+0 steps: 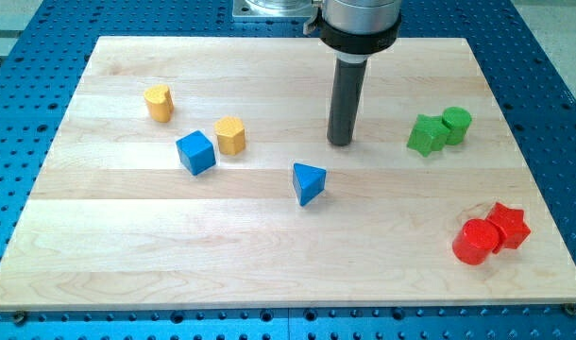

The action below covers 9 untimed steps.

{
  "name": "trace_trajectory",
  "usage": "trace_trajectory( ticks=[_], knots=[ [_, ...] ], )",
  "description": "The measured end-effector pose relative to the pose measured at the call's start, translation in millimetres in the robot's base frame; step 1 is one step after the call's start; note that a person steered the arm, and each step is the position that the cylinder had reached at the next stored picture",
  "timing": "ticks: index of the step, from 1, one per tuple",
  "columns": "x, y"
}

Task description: Slide the triangle parallel to the heart

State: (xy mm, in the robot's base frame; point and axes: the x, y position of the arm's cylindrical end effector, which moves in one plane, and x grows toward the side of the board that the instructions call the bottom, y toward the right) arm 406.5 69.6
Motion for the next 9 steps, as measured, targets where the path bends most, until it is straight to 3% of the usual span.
trace_trajectory(
  ticks=[4,5,8,9],
  knots=[
    [17,-11],
    [45,-57],
    [137,-125],
    [153,-76]
  ],
)
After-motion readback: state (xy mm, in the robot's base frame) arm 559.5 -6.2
